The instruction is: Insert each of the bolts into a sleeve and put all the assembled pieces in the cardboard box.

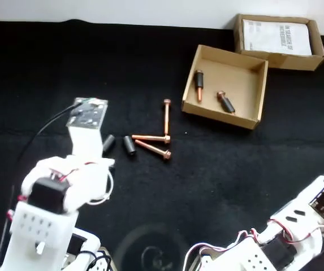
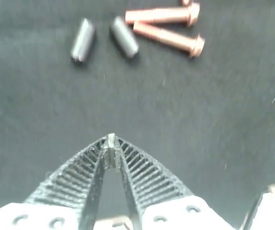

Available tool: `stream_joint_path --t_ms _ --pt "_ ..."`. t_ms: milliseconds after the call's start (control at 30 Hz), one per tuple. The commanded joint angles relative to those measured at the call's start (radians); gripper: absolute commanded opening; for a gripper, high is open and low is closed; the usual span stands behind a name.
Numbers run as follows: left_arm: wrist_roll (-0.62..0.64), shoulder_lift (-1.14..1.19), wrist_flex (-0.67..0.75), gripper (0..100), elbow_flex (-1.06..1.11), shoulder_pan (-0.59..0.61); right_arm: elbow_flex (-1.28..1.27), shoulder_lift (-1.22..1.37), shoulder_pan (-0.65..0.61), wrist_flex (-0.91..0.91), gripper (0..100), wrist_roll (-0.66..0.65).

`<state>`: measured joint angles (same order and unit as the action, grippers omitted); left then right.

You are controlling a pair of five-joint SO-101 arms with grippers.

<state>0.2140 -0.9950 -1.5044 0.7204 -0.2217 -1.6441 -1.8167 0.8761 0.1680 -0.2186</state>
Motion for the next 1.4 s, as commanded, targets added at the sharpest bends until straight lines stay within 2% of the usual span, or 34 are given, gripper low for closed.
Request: stream_joint_path --t_ms 0,167,433,500,800,1067,1233,1300,1367 --pt "0.002 0.2 -0.087 2 -0.147 -0.015 -0.064 -0.016 0.087 -0.139 0.7 -0.048" --pt "0.002 0.562 -0.198 1 -0.381 -0.008 -0.153 -0.016 0.188 -0.271 0.7 -0.078" --pt "0.0 0.938 -0.201 1 -0.725 -0.016 -0.159 -0.015 0.371 -0.275 0.7 -0.078" --pt "-0.032 1.004 -0.201 2 -0.812 -0.031 -0.159 -0.015 0.418 -0.275 0.7 -0.078" --pt "-0.626 1.248 -0.206 2 -1.035 -0.185 -0.159 -0.01 0.567 -0.275 0.7 -0.074" --pt "-1.034 1.354 -0.213 2 -1.041 -0.259 -0.159 -0.01 0.638 -0.274 0.7 -0.077" --pt "-1.301 1.392 -0.242 2 -1.043 -0.257 -0.159 -0.01 0.644 -0.274 0.7 -0.08" --pt "-1.386 1.408 -0.242 5 -1.043 -0.243 -0.159 -0.01 0.644 -0.274 0.7 -0.08" --pt "-1.416 1.425 -0.242 14 -1.049 -0.225 -0.159 -0.01 0.642 -0.274 0.7 -0.081"
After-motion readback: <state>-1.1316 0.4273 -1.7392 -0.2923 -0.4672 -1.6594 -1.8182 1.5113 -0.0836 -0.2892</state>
